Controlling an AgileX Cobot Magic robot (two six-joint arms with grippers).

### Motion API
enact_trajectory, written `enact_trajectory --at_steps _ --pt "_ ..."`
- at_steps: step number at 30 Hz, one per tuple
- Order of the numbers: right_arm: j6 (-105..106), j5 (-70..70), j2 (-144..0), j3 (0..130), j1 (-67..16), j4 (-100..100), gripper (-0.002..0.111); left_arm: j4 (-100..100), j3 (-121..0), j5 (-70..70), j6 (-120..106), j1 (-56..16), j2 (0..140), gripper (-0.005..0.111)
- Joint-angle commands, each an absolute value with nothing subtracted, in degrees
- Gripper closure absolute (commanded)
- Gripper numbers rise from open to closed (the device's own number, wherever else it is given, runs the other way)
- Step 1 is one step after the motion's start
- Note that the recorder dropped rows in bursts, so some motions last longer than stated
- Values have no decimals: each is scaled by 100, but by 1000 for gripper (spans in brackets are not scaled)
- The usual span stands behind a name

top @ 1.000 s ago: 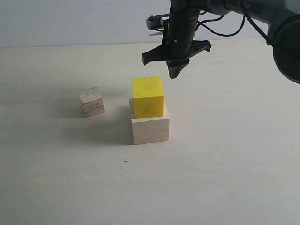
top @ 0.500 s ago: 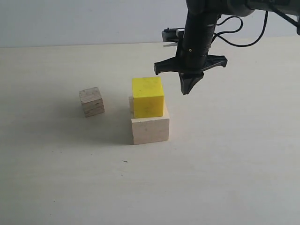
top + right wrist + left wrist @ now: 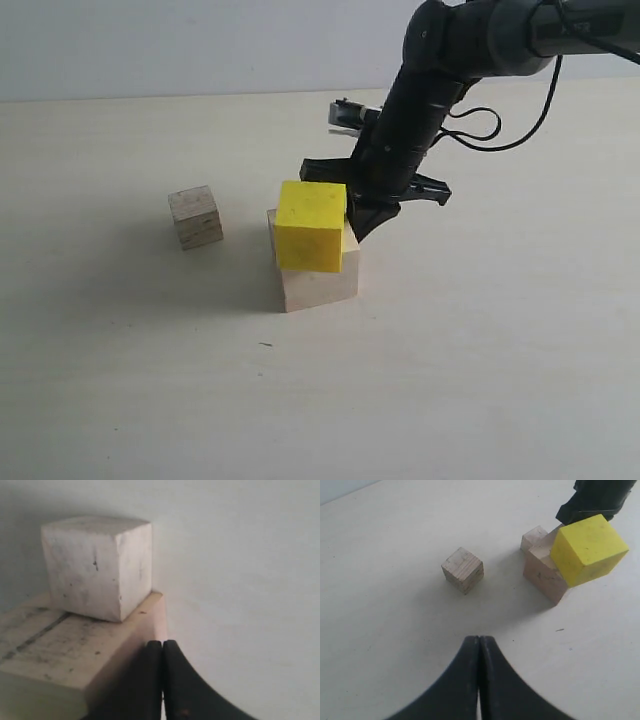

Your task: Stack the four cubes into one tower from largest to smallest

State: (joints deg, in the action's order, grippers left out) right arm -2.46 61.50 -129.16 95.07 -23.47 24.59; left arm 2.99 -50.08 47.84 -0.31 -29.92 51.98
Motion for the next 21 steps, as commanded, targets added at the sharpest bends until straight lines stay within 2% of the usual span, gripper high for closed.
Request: enact_trajectory --at_steps 1,21 --pt "-159 5852 -12869 9480 -2341 2591 108 317 -5002 4685 -41 -3029 5162 107" --pt "1075 5595 -12880 9627 -2341 4162 108 328 -5002 4662 -41 -3029 5162 107"
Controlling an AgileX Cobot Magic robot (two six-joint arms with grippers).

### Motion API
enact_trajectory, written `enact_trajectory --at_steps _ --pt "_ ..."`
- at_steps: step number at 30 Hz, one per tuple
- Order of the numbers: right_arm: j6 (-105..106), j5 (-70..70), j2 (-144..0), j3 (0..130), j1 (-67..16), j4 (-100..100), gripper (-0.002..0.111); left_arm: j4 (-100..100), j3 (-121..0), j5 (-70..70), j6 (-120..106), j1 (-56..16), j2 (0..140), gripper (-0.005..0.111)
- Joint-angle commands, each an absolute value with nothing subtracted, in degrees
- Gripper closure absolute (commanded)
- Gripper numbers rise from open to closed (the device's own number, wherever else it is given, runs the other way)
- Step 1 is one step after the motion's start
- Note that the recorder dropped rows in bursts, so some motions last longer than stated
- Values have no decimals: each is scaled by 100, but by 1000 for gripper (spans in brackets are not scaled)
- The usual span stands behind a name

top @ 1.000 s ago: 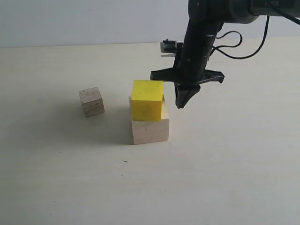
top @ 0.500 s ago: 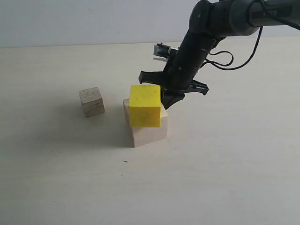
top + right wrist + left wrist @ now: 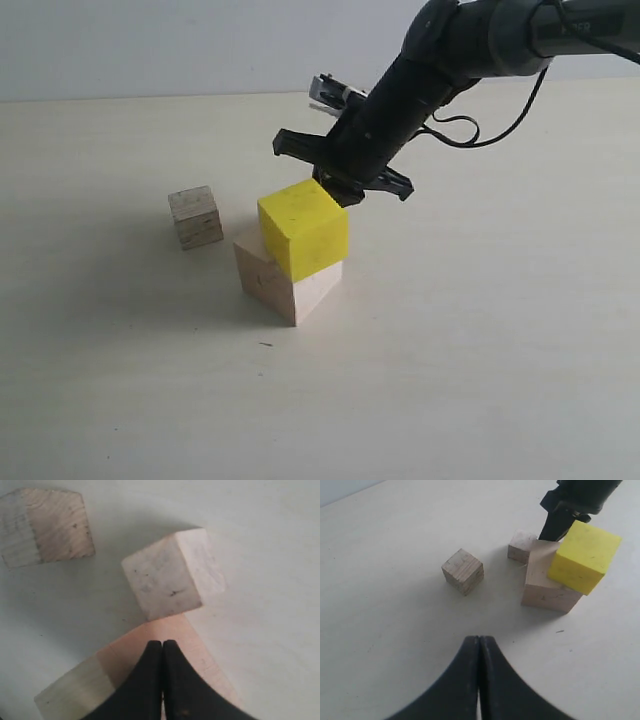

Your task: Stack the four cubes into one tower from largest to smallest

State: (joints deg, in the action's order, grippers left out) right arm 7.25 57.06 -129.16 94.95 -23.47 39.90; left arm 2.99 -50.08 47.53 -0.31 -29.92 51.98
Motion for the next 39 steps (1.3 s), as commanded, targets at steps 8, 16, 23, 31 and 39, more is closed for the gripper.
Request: enact_trajectory --at_steps 8,16,23,31,39 --pt "1215 5302 -12880 10443 -1993 3237 108 404 -4841 4282 -101 -3029 5186 107" --pt "2507 5201 -13370 10443 -1836 4582 108 457 -4825 4259 -278 -3029 5490 107" --pt "3144 5483 -13737 10517 -2134 5338 108 457 -4825 4302 -425 -3029 5490 107" --pt "2478 5803 -13916 10835 -2334 4533 108 471 -4825 4312 -435 -3029 5490 107" --pt "1489 5912 -13923 10835 -2324 3381 108 471 -4825 4311 -519 -3029 5490 107"
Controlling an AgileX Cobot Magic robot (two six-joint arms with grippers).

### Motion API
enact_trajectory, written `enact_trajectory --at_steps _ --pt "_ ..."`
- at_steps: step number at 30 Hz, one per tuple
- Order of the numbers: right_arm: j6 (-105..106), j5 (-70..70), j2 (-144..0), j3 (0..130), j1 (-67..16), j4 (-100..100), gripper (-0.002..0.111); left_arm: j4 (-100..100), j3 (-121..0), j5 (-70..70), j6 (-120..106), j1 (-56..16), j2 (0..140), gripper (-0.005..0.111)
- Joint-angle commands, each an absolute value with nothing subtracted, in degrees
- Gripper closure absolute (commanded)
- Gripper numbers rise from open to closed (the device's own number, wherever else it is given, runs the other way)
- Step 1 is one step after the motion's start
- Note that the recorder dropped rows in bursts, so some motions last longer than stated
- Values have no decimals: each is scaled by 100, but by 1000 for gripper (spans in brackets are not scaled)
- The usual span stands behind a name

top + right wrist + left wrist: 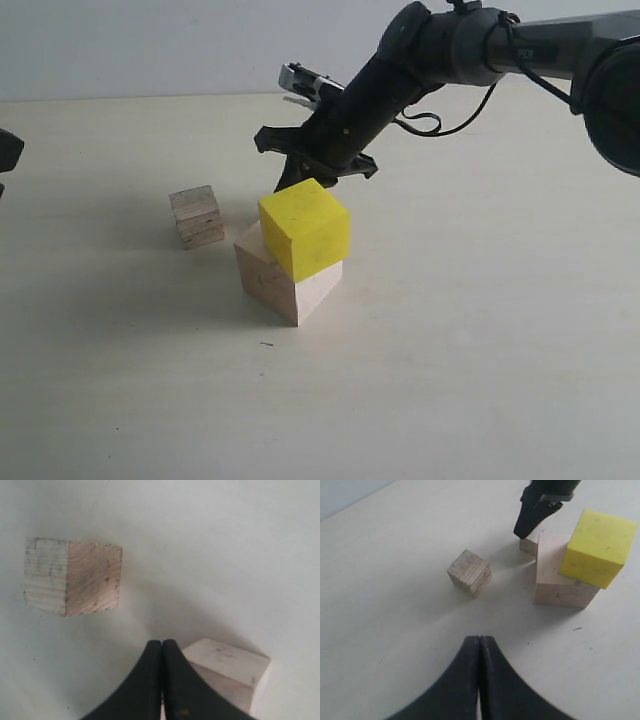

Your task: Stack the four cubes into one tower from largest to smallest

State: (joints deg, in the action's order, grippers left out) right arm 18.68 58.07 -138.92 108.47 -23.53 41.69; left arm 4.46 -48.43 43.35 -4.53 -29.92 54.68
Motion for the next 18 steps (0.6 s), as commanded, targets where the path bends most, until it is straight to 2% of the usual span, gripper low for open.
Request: enact_trajectory --at_steps 1,18 --pt "1414 5968 -13923 10835 -2324 3315 108 471 -4825 4311 -530 -3029 5490 107" --pt "-31 6833 -13923 10835 -2324 1205 108 471 -4825 4325 -597 -3029 5490 107"
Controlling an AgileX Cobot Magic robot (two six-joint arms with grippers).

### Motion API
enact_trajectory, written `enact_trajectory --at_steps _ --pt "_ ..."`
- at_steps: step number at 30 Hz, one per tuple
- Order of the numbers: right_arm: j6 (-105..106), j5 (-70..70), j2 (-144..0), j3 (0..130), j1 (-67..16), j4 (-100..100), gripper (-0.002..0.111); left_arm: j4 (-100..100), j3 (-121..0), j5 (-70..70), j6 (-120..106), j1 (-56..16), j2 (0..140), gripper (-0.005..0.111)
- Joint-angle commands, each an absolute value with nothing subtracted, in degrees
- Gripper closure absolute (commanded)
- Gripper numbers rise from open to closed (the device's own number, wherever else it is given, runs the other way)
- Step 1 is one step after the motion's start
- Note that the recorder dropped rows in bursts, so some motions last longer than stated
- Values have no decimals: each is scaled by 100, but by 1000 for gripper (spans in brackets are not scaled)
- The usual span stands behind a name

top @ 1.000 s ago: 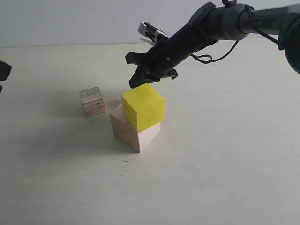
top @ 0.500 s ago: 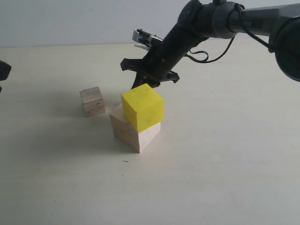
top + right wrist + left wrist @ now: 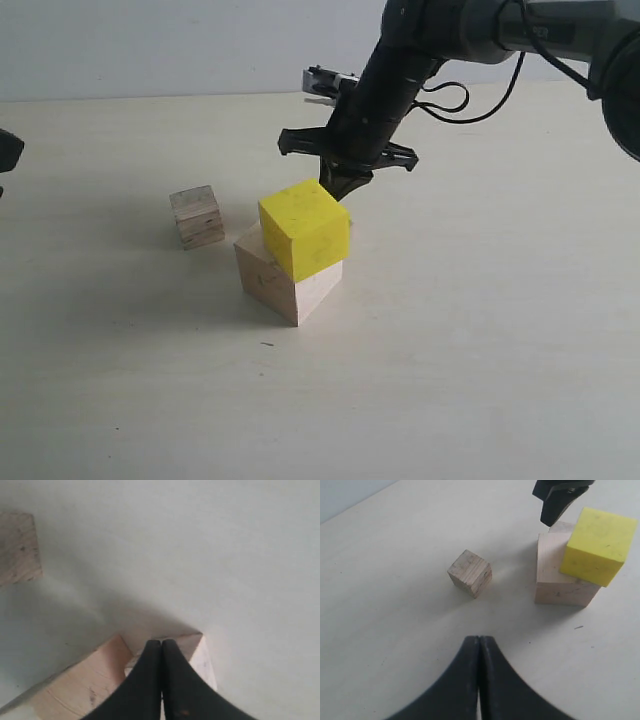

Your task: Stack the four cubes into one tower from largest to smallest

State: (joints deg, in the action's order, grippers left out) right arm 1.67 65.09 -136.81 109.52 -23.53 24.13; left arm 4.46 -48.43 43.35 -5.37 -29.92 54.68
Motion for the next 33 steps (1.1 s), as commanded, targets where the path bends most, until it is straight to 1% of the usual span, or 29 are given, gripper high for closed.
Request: enact_trajectory --at_steps 1,10,17,19,25,29,33 --pt "-69 6893 -13923 10835 -2324 1105 108 471 -4825 4325 -609 -3029 5490 107" --pt "-458 6996 -13911 10835 -2324 521 108 471 -4825 4352 -702 -3029 5441 107" --pt "-813 6996 -13418 10807 -2154 -134 108 471 -4825 4396 -702 -3029 5096 107" --pt "-813 6996 -13042 10604 -2037 -112 108 374 -4825 4469 -702 -3029 4945 107" --pt "-774 6942 -11678 9879 -2024 115 108 136 -4825 4477 -702 -3029 4908 107" --pt "-465 6996 -11107 9366 -2024 1016 108 57 -4825 4490 -702 -3029 4828 107" --pt "-129 6747 -10646 8485 -2064 1796 108 50 -4825 4648 -702 -3029 4806 107"
